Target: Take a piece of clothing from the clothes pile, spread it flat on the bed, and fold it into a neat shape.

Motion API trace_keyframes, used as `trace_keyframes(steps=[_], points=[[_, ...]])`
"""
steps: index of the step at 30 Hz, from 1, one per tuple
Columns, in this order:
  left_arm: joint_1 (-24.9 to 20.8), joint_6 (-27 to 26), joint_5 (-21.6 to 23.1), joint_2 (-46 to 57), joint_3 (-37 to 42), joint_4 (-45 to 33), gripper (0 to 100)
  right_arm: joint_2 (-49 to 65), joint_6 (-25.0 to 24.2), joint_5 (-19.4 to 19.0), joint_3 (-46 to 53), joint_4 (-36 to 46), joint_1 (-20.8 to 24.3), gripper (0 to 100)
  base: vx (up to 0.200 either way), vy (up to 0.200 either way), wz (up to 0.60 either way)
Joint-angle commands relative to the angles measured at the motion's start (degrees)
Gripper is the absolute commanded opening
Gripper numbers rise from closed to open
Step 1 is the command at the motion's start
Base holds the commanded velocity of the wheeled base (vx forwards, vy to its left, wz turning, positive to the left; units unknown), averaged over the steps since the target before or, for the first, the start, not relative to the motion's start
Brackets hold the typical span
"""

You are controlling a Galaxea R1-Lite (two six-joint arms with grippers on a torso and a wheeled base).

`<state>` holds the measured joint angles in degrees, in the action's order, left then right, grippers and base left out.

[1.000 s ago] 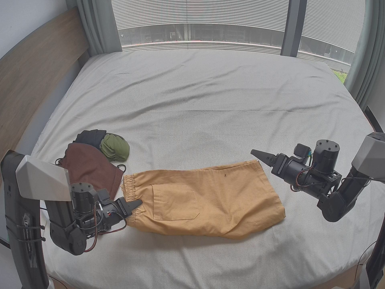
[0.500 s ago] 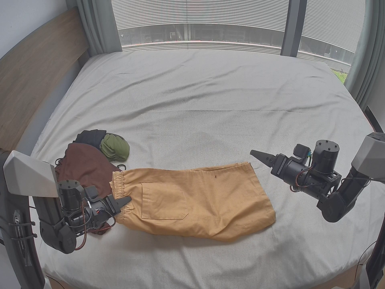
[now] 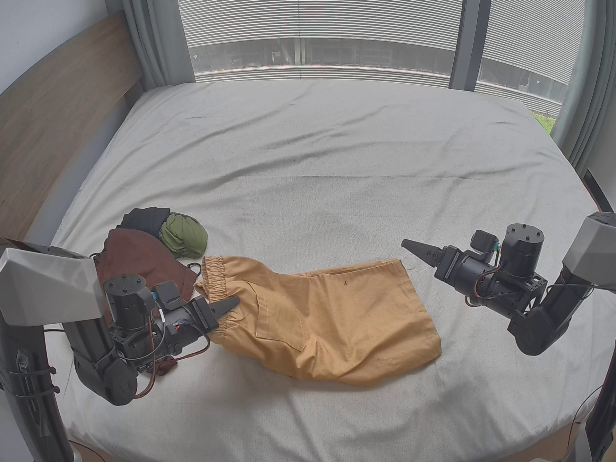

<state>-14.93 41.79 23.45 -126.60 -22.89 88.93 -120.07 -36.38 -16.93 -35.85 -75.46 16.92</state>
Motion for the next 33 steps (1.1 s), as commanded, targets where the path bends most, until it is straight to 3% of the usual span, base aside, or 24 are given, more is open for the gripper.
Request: trace_keyframes(steps=[1, 21, 28, 33], points=[[-2.2, 0.7, -0.6, 0.4, -1.7, 0.0, 0, 0.2, 0.0, 0.0, -0.1, -0.1, -0.2, 100, 0.000, 0.000, 0.00], [-10.1, 3.9, -1.0, -0.4, -5.7, 0.0, 0, 0.5, 0.0, 0.0, -0.2, -0.9, -1.1, 100, 0.000, 0.000, 0.00], [-13.7, 4.4, -1.3, -3.3, -10.2, 0.0, 0, 0.7, 0.4, 0.0, -0.6, -1.0, -2.5, 100, 0.000, 0.000, 0.00], [-16.4, 7.5, -4.0, -6.2, -14.5, 0.0, 0, 2.1, 0.5, 0.0, -1.5, -0.8, -4.7, 100, 0.000, 0.000, 0.00]])
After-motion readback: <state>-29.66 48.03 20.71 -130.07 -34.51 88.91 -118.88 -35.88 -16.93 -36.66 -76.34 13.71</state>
